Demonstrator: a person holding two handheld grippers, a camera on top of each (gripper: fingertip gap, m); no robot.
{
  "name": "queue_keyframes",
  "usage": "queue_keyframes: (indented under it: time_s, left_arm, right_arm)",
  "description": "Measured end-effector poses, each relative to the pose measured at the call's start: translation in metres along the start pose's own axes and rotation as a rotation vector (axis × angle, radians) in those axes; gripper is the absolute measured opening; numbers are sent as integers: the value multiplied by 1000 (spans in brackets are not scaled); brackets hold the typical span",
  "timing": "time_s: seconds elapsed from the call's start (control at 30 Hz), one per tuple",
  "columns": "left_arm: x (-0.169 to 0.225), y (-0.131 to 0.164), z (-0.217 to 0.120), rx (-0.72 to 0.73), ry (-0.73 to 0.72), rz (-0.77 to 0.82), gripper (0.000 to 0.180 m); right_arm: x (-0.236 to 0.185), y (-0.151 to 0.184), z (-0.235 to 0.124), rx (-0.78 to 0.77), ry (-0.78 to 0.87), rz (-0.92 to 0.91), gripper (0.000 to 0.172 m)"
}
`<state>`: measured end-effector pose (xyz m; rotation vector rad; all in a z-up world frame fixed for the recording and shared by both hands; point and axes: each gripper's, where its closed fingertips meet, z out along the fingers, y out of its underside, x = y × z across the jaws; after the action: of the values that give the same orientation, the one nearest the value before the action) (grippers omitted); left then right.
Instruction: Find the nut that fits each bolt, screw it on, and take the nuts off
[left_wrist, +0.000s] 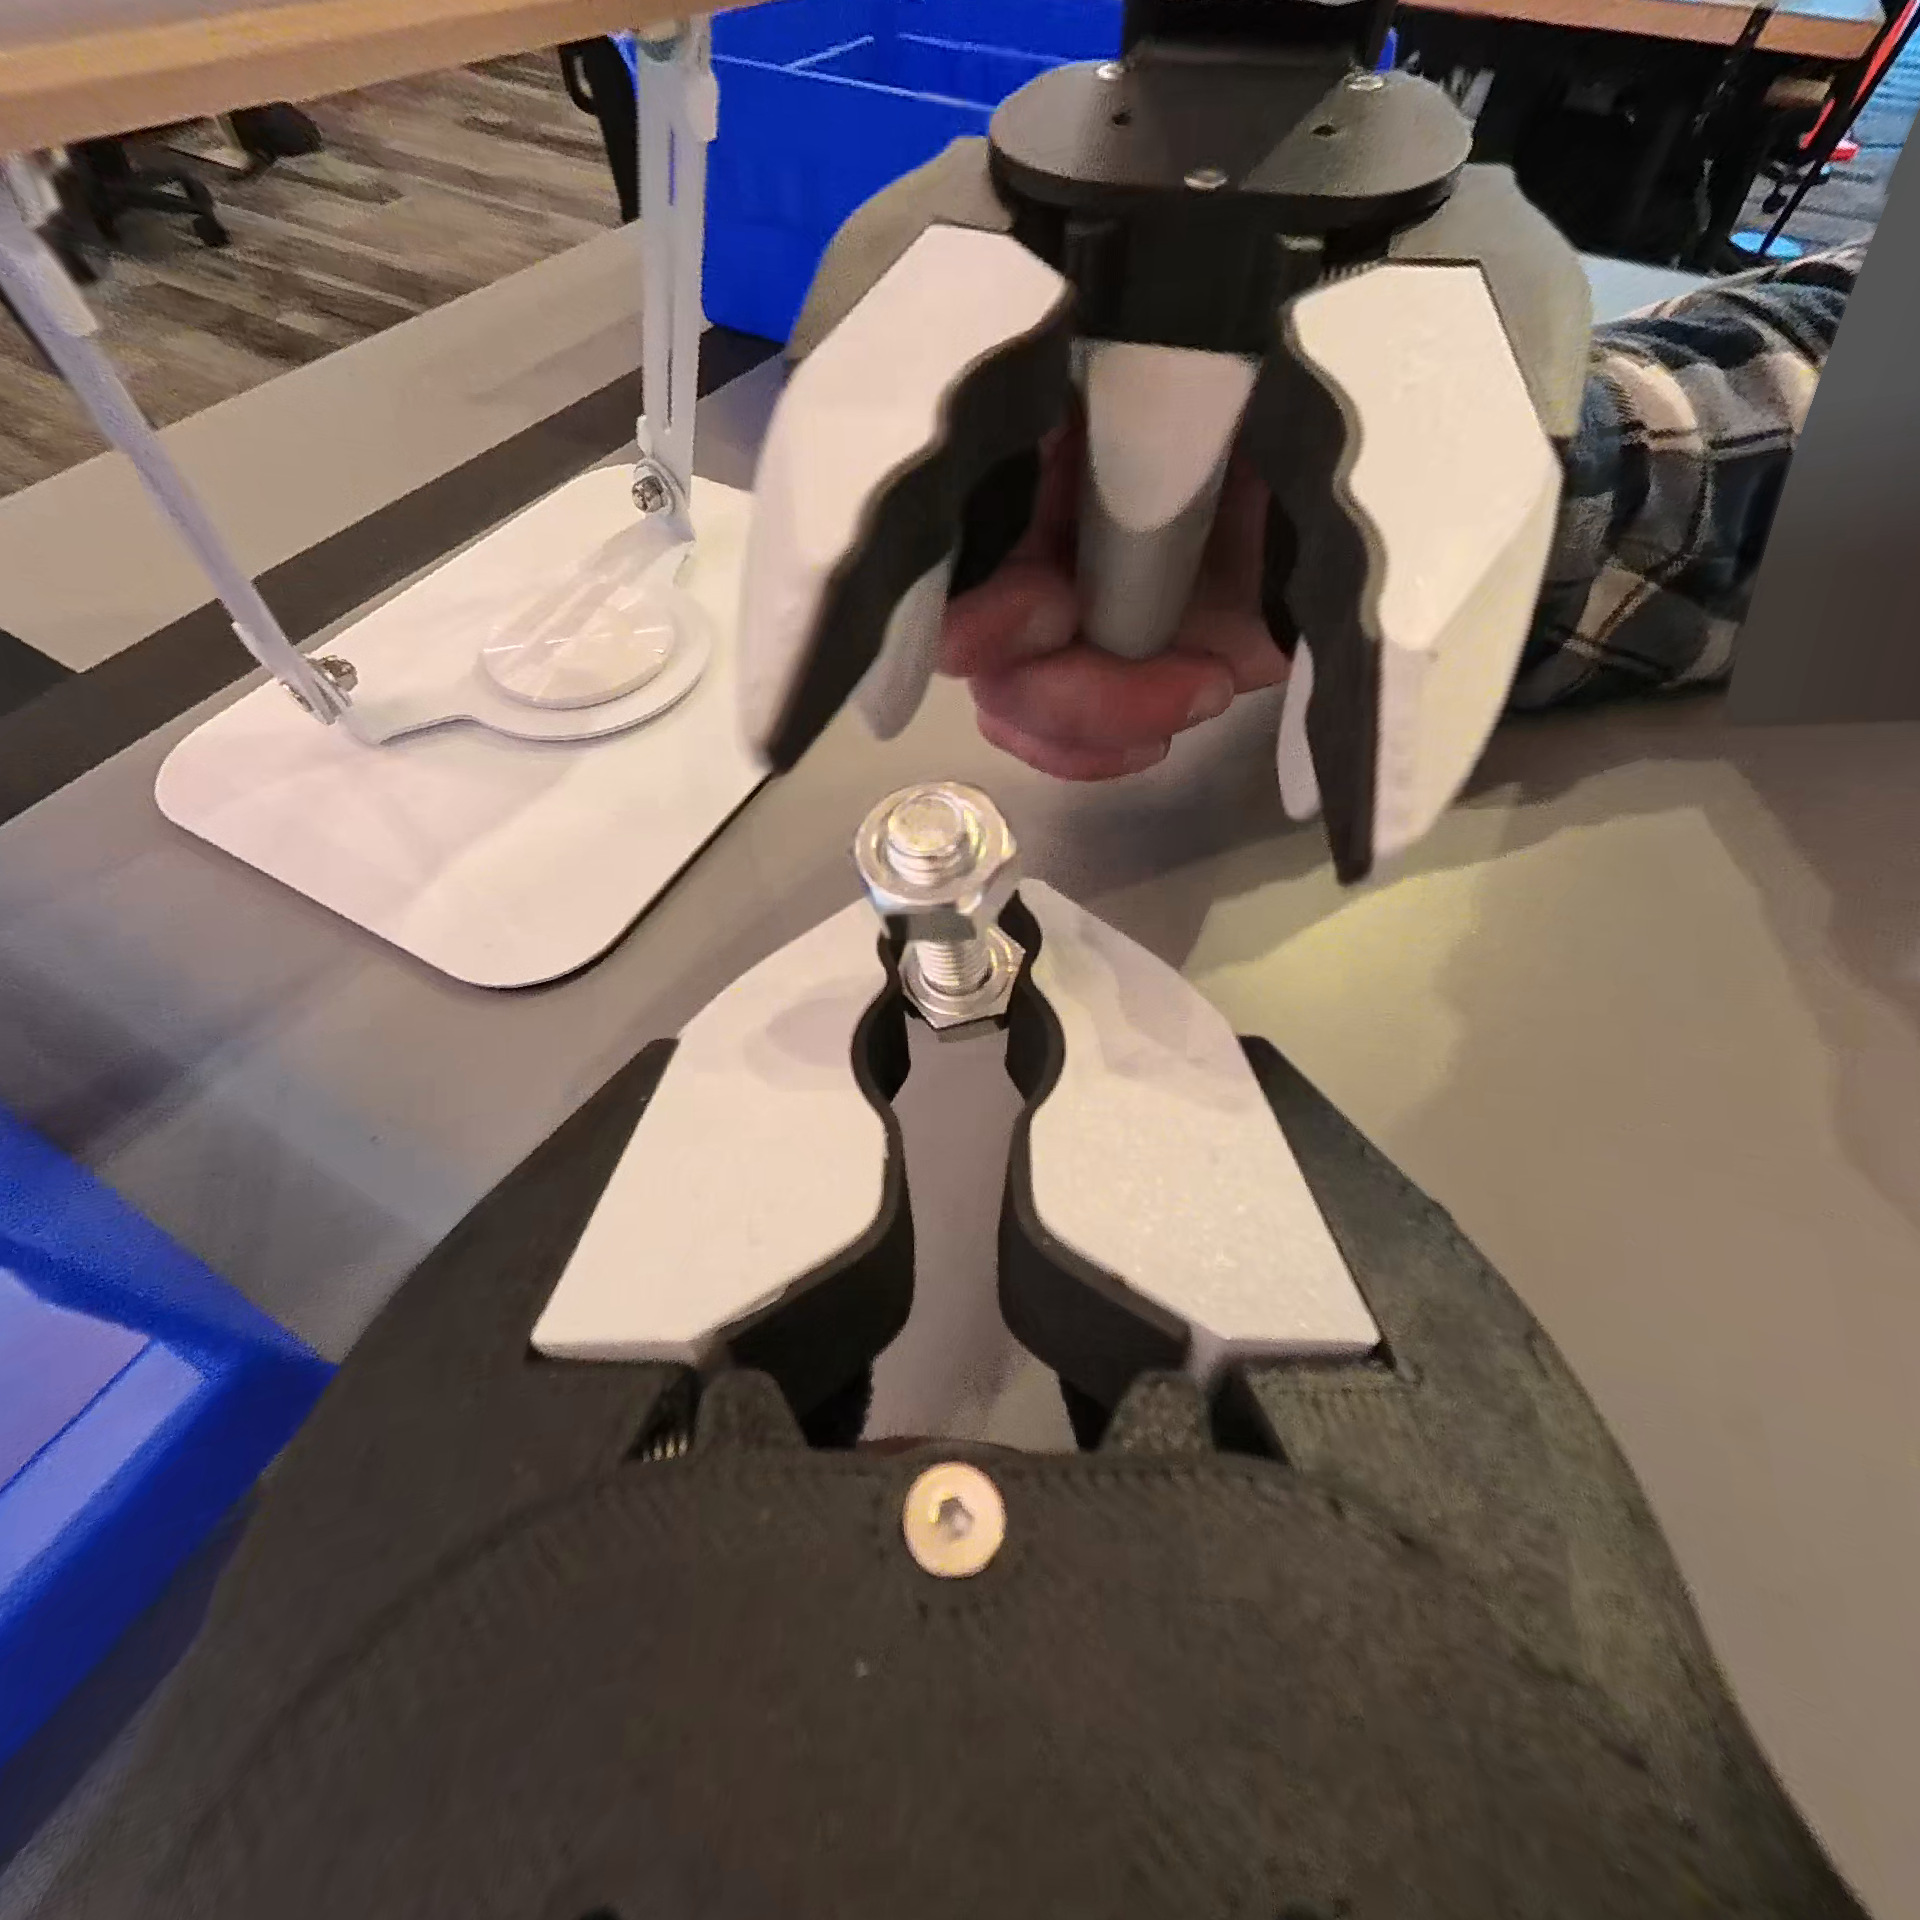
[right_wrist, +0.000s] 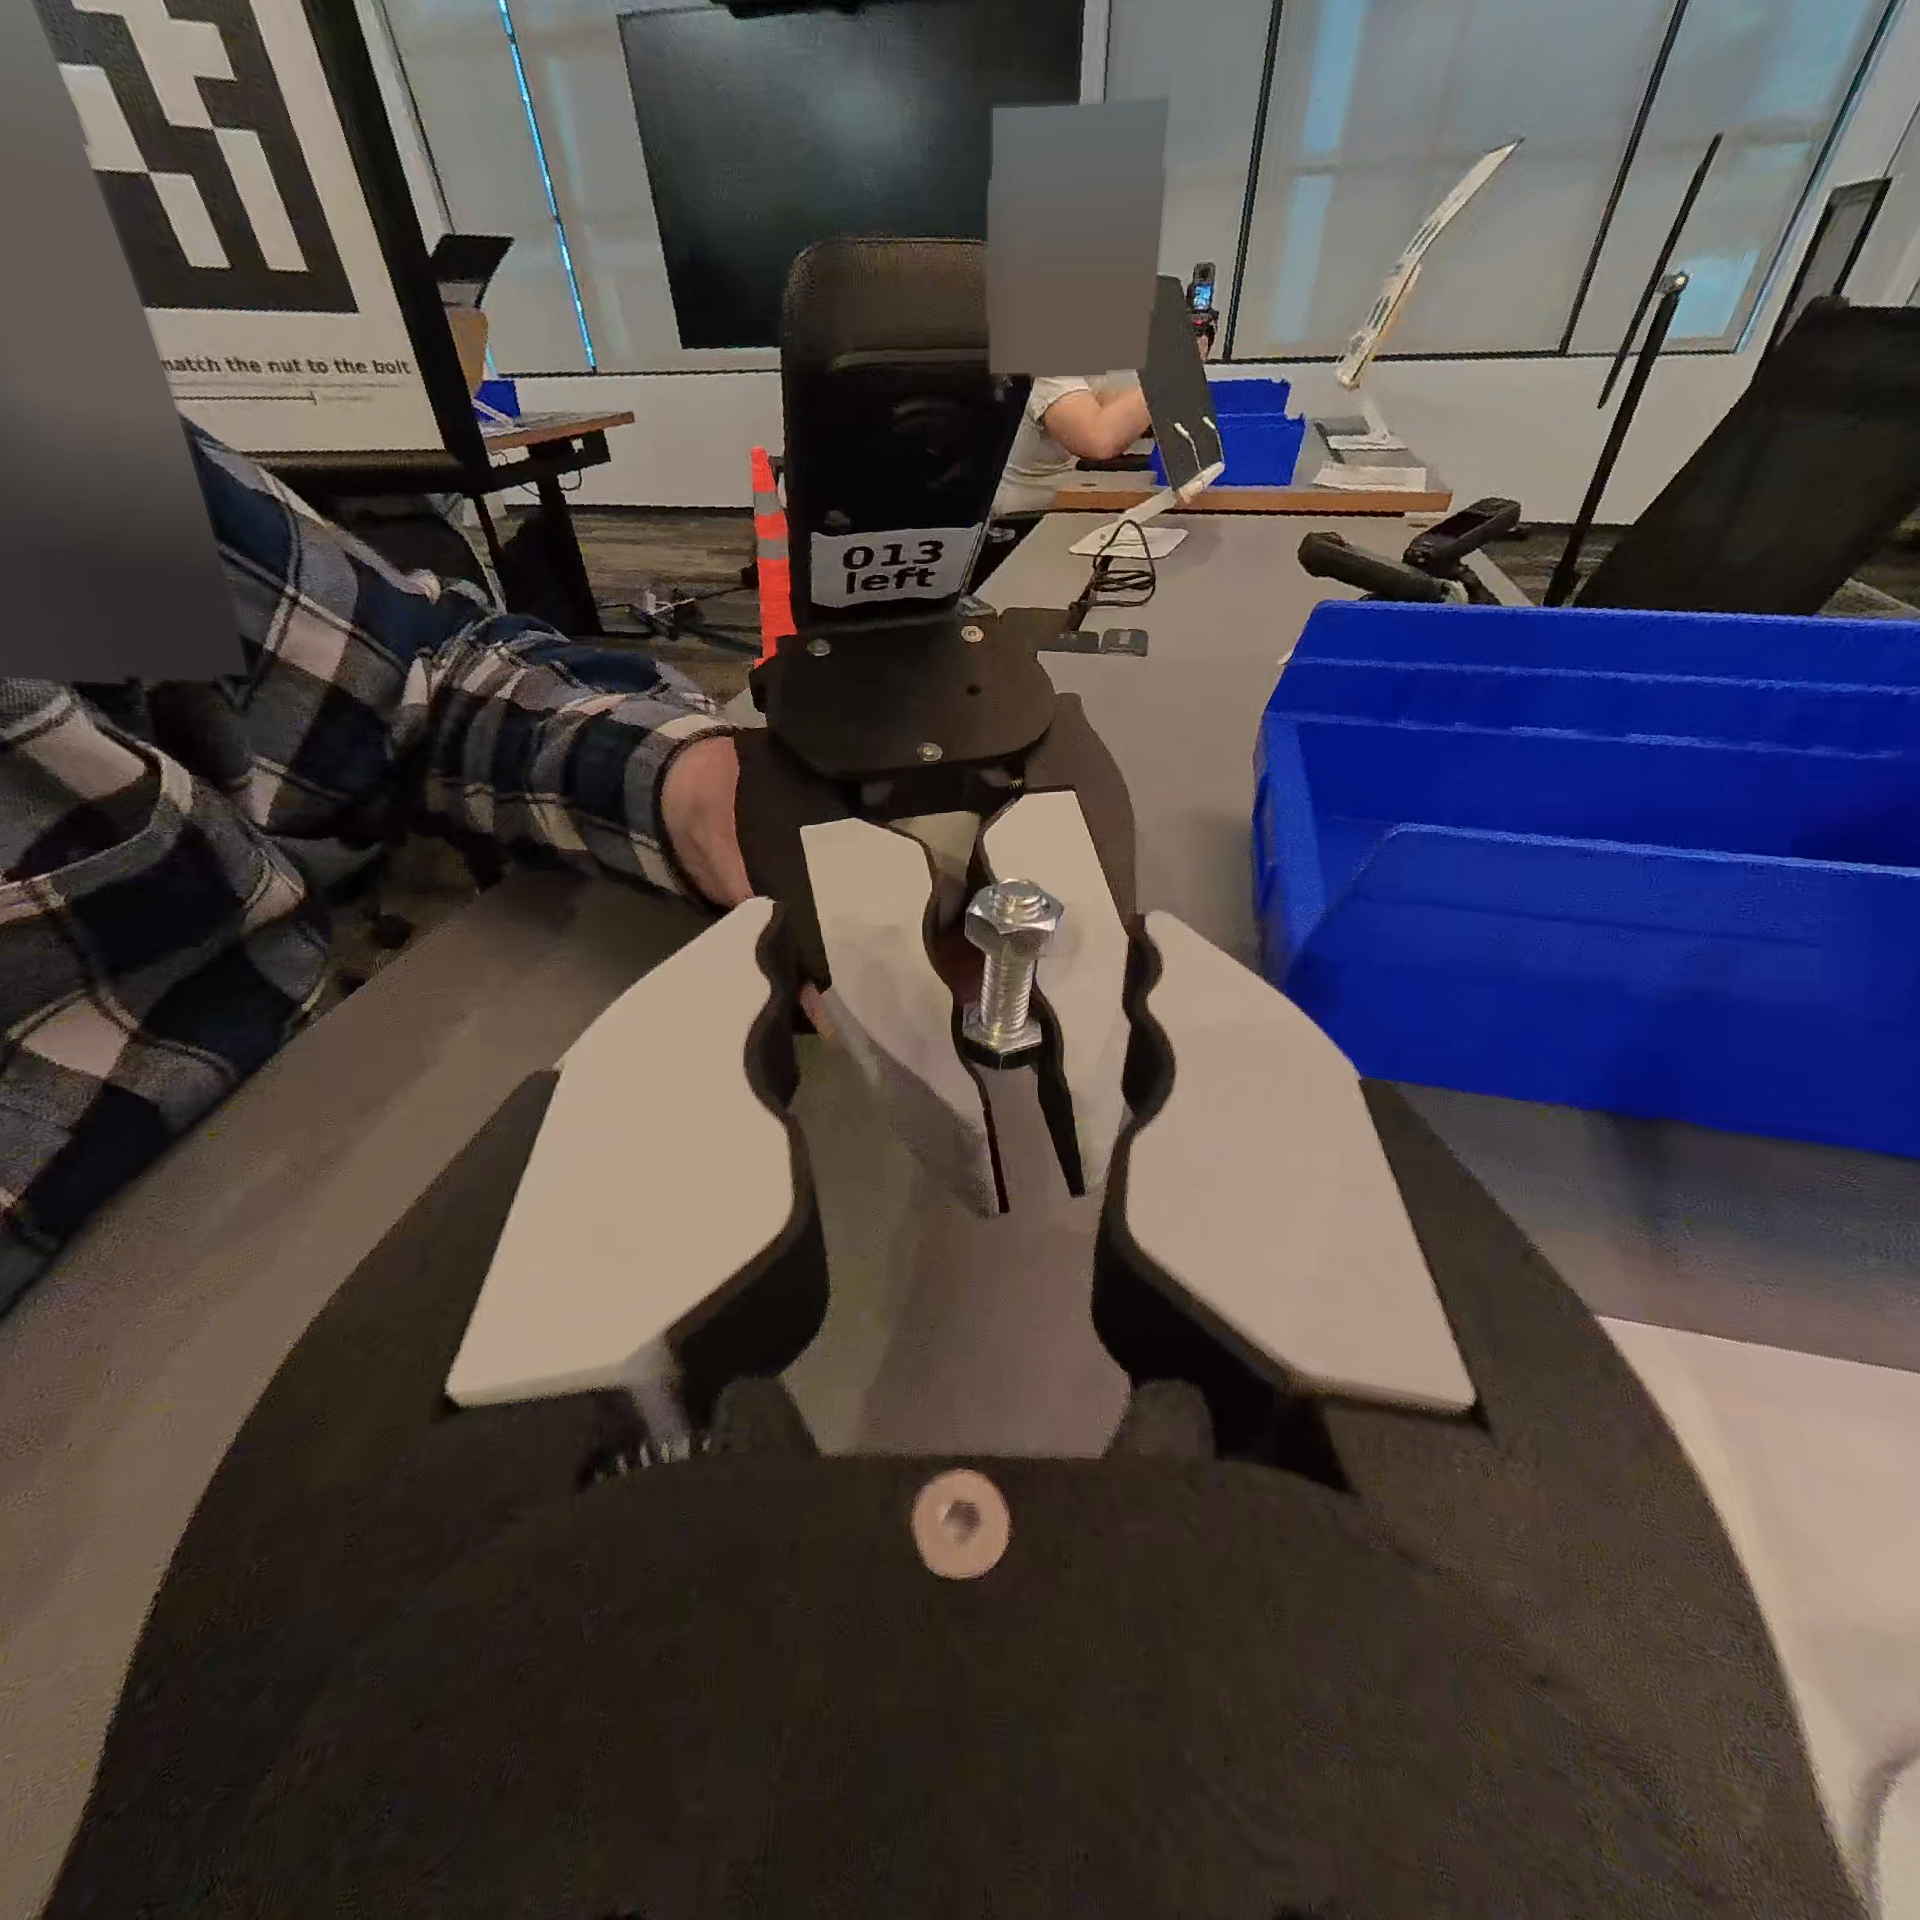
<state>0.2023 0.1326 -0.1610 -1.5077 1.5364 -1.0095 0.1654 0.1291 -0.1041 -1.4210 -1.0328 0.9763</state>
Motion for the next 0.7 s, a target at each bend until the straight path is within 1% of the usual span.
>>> queue_keyframes:
  time_s: [0.03, 0.07, 0.2, 0.23, 0.27, 0.3, 0.33, 0.37, 0.4, 0.5, 0.53, 0.57, 0.63, 0.67, 0.7]
  left_arm:
    - [1, 0, 1, -4, 0, 7, 14]
    - [3, 0, 2, -7, 1, 10, 14]
    - [-2, 0, -1, 3, -9, -7, 14]
    - [-2, -2, -2, 14, -6, -12, 14]
    - [-4, -2, -4, 15, -13, -23, 14]
    - [-6, -2, -4, 15, -15, -23, 14]
    - [-7, -1, -4, 10, -17, -20, 14]
    - [-6, 0, -3, 6, -15, -18, 14]
    - [-4, 1, -1, 3, -9, -17, 14]
    - [0, 2, 2, -8, -1, -5, 14]
    - [-1, 2, 2, -8, -5, -5, 14]
    - [-2, 2, 1, -6, -10, -10, 14]
    - [-6, 0, -2, 9, -13, -20, 14]
    - [-7, -1, -4, 14, -18, -28, 14]
    - [-9, 0, -5, 15, -20, -32, 14]
  right_arm:
    - [0, 1, 4, -8, 0, 5, 69]
    - [-2, 4, 8, -23, -9, 8, 72]
    - [-14, 8, 13, -45, -46, -22, 66]
    - [-14, 6, 8, -34, -42, -41, 58]
    - [-19, 3, 1, -7, -82, -58, 20]
    - [-23, -2, -6, 36, -134, -48, 12]
    - [-20, -7, -10, 72, -131, -14, 24]
    - [-12, -7, -10, 75, -97, 16, 41]
    - [-6, -4, -7, 56, -68, 30, 51]
    - [-1, 4, 6, 6, -25, 30, 70]
    - [-3, 8, 9, -18, -30, 25, 70]
    - [-7, 10, 12, -30, -46, 17, 65]
    - [-12, 8, 10, -18, -52, -4, 65]
    - [-16, 5, 4, 2, -71, -34, 34]
    - [-24, 1, -3, 35, -138, -54, 7]
